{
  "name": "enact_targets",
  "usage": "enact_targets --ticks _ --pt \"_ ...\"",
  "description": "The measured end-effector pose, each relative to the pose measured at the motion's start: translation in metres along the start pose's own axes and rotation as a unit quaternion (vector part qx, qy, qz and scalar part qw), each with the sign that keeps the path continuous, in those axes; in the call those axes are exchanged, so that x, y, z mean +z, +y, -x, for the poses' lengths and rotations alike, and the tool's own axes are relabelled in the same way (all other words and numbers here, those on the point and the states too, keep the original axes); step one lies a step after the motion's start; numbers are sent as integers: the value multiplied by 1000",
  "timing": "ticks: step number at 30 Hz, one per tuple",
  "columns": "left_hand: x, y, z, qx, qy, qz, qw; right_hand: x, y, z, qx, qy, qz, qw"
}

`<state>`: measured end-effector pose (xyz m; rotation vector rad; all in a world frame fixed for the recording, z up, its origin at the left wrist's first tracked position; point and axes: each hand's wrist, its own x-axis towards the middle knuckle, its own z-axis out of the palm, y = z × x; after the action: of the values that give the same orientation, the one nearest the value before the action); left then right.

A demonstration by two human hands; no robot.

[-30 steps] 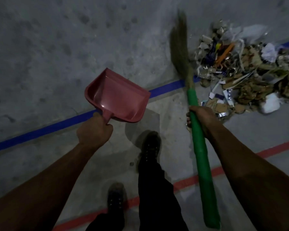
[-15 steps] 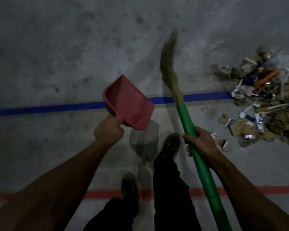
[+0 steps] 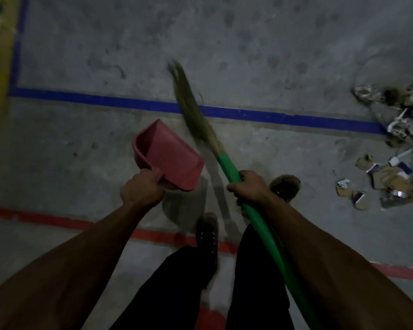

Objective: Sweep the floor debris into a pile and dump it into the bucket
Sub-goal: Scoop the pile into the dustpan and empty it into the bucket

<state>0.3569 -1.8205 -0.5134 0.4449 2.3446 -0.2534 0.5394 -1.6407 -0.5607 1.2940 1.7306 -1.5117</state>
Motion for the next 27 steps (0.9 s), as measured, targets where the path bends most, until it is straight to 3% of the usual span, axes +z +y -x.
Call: enact_targets --ticks 4,11,16,21,27 --pt "7 -12 -2 -4 6 20 1000 -8 18 -3 69 94 -128 985" --pt "2 11 -5 3 19 54 998 -81 63 11 160 231 -288 916" --pt "-10 48 -11 35 19 108 993 -107 71 23 116 298 -298 899" --pt "-15 113 -18 55 39 128 989 -113 62 15 53 256 -220 940" --pt "-17 222 -34 105 51 140 983 -185 102 -25 100 217 -244 940"
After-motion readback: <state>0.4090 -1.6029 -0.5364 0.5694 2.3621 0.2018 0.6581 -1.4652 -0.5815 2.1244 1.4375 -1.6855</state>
